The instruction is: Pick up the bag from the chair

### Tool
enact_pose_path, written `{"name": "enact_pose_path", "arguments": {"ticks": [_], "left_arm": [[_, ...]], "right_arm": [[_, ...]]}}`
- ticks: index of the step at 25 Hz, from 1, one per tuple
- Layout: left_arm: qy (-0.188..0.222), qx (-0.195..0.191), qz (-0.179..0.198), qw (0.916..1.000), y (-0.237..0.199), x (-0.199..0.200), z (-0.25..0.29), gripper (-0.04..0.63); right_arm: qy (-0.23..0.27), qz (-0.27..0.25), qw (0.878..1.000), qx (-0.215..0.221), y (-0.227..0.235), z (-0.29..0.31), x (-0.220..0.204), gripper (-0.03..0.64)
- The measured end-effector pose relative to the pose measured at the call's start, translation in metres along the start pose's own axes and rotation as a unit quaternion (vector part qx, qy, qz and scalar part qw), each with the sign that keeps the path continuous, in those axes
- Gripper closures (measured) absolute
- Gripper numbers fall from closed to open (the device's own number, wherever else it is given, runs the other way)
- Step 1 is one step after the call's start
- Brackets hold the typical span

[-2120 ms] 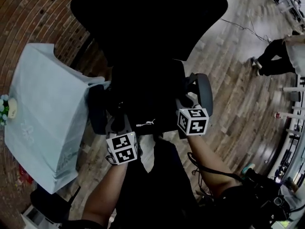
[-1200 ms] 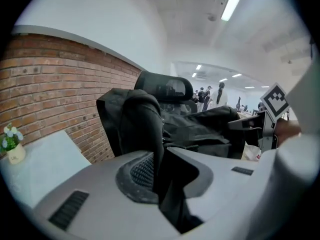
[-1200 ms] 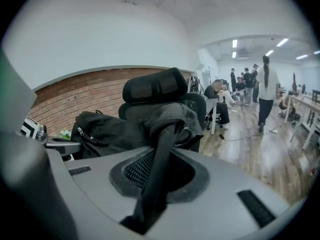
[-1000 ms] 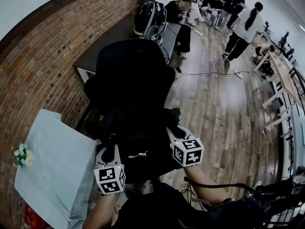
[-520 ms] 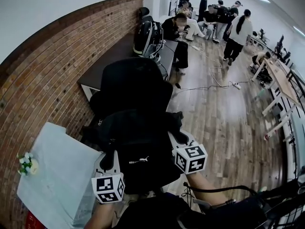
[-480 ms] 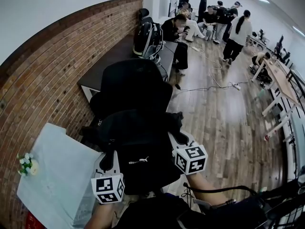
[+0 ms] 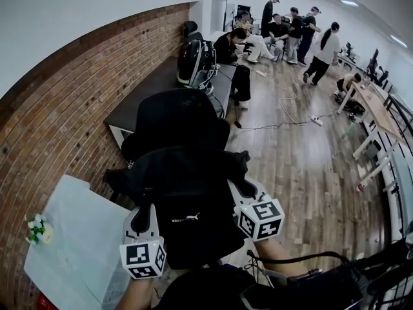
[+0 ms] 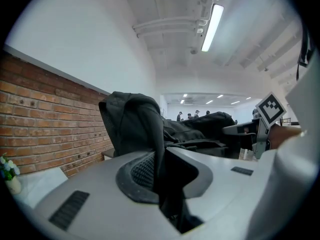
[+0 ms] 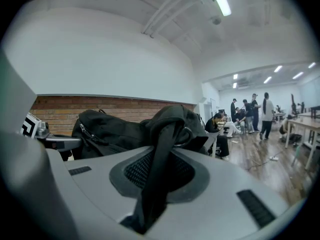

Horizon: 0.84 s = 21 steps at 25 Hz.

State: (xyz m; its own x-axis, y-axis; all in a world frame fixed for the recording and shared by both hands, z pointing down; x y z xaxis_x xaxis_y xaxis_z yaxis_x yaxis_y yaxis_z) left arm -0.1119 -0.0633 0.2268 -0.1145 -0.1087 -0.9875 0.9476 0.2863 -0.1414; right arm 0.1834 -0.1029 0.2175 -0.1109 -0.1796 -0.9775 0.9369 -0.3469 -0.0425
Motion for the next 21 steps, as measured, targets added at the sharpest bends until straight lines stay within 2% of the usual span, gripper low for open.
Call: {"name": "enact_pose_path", "arguments": {"ticks": [13, 21], "left_arm": [[0.021, -0.007, 0.003, 0.9998, 0.004, 0.008, -0.005, 0.54], [0.019, -0.009, -0.002, 0.9998, 0.004, 0.003, -0.007, 0.54]], "right_arm": [[0.017, 0.0, 1.0, -0.008, -0.001, -0.011, 0.005, 0.545], [0.016, -0.005, 1.0, -0.012, -0.004, -0.016, 0.004, 0.546]]}}
Point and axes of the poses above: the fingertips, and each gripper's own axes: z forward along the fingers, y to its right, x out of its top, the point moved 8 cm from there along -z, backward along the fingers, and after that the axes turned 5 degrees about -z, right-handed, at the moved point
